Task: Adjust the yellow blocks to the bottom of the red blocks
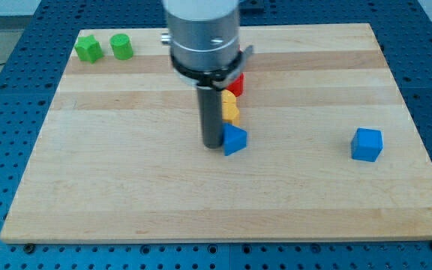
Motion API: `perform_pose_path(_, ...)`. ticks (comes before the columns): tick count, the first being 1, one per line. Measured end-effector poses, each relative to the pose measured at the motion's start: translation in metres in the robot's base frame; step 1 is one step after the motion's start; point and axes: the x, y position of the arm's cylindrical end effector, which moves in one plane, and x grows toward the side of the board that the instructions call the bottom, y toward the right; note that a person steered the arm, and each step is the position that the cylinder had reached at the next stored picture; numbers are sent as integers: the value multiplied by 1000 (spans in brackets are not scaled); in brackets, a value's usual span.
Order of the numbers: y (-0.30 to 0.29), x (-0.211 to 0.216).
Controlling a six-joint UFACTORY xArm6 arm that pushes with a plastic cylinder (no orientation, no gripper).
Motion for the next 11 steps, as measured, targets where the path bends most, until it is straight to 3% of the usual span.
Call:
perform_pose_path(2,74,0)
perform_pose_path(3,70,2)
perform_pose_path(4,24,5)
perform_pose_path(6,-54,-44)
perform_pose_path(7,-41,-73)
perform_pose_path(8,2,-73)
perform_pose_path(11,-3,-63)
